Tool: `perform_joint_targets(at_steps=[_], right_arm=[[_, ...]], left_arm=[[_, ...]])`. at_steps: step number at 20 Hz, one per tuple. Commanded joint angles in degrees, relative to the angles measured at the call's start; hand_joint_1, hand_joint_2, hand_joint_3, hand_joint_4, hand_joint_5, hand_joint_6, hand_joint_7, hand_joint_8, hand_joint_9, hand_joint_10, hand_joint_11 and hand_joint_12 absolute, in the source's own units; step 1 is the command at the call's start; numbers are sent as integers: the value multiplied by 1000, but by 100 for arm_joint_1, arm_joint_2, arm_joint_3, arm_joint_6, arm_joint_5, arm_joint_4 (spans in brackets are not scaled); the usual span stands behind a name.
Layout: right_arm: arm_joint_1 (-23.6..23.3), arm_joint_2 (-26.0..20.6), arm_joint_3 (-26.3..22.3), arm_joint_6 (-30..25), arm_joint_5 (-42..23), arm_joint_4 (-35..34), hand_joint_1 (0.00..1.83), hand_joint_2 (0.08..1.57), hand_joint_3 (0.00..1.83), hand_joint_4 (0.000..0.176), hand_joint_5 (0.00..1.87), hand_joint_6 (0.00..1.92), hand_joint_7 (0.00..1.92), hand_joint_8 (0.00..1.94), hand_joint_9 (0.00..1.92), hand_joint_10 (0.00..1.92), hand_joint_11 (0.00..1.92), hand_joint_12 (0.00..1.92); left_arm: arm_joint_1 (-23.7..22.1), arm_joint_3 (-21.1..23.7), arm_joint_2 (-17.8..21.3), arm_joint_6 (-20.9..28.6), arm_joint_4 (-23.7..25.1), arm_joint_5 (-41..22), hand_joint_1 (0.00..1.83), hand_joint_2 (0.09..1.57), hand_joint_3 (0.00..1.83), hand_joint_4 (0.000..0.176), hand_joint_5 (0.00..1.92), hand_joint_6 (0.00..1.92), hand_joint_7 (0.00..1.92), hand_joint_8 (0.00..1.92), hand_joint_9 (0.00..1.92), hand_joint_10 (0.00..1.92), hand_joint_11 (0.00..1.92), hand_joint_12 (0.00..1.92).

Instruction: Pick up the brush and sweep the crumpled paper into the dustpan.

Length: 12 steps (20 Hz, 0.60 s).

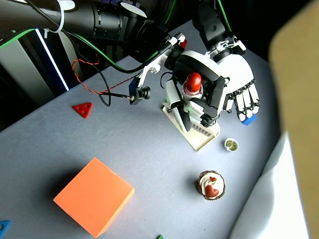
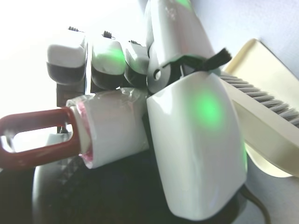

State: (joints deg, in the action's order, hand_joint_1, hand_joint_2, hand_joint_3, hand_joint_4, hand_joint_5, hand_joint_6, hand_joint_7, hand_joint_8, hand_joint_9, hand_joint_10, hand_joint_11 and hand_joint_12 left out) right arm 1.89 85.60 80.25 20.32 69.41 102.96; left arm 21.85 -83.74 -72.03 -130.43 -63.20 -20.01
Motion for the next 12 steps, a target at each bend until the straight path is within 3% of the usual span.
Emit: perform_joint_targets(at_steps=[1,2,4,5,7,8,10,12], right_arm=[[-103,-28,22,-31,378,681,1392,1175,0,176,1050,1921,1205,1941,1276,1921,946,1902],[-107,-24,22,-108,411,689,1384,1182,1,176,1046,1921,1213,1941,1282,1921,891,1799],[-109,-20,24,-272,483,703,1393,1186,1,176,1054,1921,1207,1941,1279,1921,1140,1916],[-111,-23,24,-405,543,728,1401,1182,0,176,1056,1921,1205,1941,1276,1921,1158,1920],[-129,-42,22,-593,614,738,1391,1180,0,176,1065,1921,1208,1941,1277,1921,1145,1921],[-145,-63,16,-700,646,750,1386,1180,0,176,1076,1921,1235,1941,1299,1921,1024,1921],[-207,-154,-46,-871,678,765,1385,1172,0,176,1091,1921,1253,1941,1315,1921,1149,1921],[-316,-358,-250,-992,599,777,1388,1175,0,176,1076,1921,1238,1941,1302,1921,1132,1921]], left_arm=[[-53,-32,63,-23,177,-421,1128,1077,0,0,1073,826,350,2,270,4,91,445],[-55,-34,63,-23,177,-425,1129,1074,0,0,1077,822,362,6,280,7,101,447],[-64,-39,63,-23,177,-423,1132,1078,0,0,1068,834,353,1,264,1,67,432],[-64,-41,62,-23,176,-427,1128,1077,0,0,1070,830,354,1,267,1,67,431],[-69,-44,61,-23,176,-425,1113,1079,1,0,1065,839,352,0,254,1,51,425],[-70,-46,61,-23,177,-425,1112,1080,1,0,1064,841,349,0,257,2,59,429],[-72,-47,63,-23,178,-427,1131,1076,0,0,1074,824,344,1,254,1,50,422],[-82,-48,65,-23,194,-421,1121,1078,0,0,1070,831,341,1,247,1,43,422]])
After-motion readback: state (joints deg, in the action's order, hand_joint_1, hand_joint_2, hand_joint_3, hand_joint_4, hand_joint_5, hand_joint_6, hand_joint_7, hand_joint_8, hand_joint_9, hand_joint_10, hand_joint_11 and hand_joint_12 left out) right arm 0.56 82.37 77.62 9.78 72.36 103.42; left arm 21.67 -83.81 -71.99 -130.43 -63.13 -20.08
